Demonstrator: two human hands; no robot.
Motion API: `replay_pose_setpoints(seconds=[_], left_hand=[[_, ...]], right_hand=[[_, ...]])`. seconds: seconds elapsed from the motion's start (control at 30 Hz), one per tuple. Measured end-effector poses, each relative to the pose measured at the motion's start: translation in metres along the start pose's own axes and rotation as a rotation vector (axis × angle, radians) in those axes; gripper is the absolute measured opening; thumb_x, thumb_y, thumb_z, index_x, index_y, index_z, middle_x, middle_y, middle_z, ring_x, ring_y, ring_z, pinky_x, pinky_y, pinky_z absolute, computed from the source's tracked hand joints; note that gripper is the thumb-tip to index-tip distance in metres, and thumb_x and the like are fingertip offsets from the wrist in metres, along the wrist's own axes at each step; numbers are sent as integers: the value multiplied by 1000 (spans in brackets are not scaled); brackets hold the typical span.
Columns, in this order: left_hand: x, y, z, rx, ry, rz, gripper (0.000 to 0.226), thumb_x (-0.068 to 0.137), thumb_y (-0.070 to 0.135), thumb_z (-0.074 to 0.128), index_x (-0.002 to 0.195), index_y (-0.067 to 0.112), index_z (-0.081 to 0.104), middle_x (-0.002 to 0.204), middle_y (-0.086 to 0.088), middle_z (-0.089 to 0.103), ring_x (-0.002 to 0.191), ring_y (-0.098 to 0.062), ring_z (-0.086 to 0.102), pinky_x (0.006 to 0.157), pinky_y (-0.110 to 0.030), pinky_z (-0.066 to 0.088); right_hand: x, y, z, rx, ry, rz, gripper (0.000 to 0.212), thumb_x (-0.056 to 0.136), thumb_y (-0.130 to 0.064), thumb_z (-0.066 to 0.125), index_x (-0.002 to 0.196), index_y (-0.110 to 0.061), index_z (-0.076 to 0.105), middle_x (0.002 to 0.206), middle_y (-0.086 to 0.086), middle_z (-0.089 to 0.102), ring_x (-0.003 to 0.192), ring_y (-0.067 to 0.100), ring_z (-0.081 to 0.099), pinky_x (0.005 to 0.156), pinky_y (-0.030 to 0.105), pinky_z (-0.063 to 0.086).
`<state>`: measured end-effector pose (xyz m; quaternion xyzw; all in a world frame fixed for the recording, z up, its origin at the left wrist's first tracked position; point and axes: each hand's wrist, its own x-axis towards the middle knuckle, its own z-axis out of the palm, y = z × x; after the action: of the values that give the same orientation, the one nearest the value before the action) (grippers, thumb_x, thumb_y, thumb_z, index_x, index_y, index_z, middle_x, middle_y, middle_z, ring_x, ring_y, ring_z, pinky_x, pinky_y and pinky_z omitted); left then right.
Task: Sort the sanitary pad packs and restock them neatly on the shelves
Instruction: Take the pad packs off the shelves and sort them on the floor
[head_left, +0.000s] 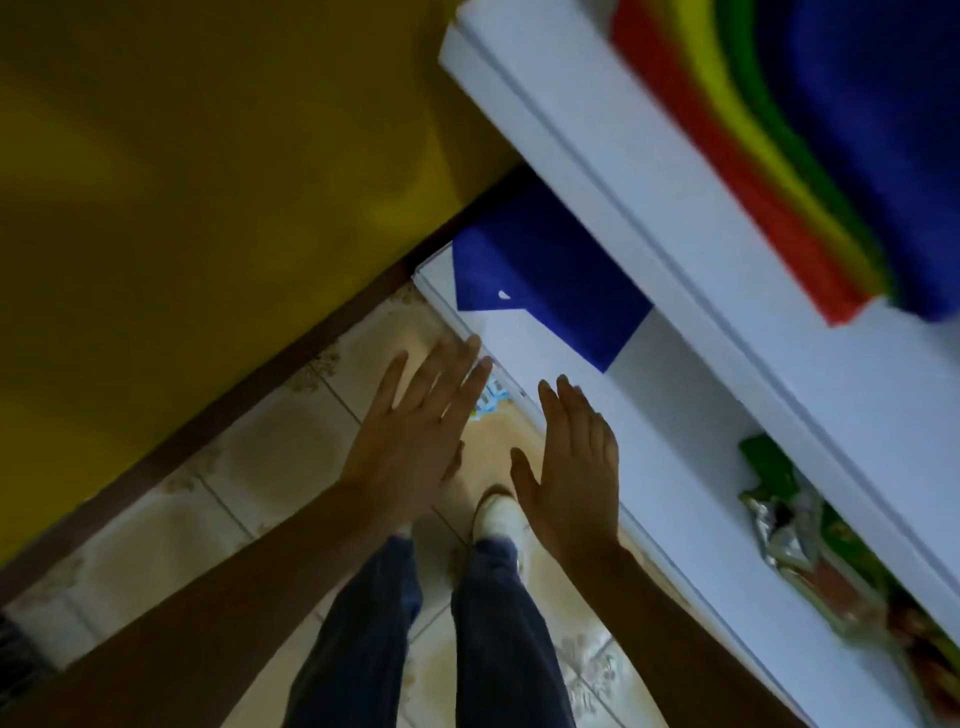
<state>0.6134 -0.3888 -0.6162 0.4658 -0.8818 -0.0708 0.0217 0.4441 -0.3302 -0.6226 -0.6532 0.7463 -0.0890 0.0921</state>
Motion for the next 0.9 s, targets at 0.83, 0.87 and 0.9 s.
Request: replay_pose_setpoints(seconds=[0.83, 0.87, 0.9], left_hand=[[-137, 360, -523, -69, 792, 758, 91, 76, 35, 73, 149, 10, 24, 156, -13, 27, 142, -28, 27, 113, -44, 29], [-141, 371, -533, -71, 797, 768, 91, 75, 34, 74, 148, 10, 25, 155, -12, 28, 141, -28, 29, 112, -43, 29], [-144, 381, -540, -73, 798, 772, 92, 74, 34, 75, 148, 11, 25, 155, -12, 30, 140, -29, 31, 111, -42, 30]], right_hand=[[-334, 12, -585, -365, 963, 107, 56, 84, -34, 54, 135, -11, 47, 143, 13, 46, 132, 27, 37, 106, 44, 32], [-344, 16, -596, -374, 981, 119, 55, 84, -34, 55, 133, -11, 48, 141, 13, 48, 129, 26, 37, 104, 44, 33], [-353, 20, -605, -378, 996, 127, 54, 83, -33, 57, 132, -11, 50, 140, 13, 49, 128, 26, 38, 102, 43, 33]])
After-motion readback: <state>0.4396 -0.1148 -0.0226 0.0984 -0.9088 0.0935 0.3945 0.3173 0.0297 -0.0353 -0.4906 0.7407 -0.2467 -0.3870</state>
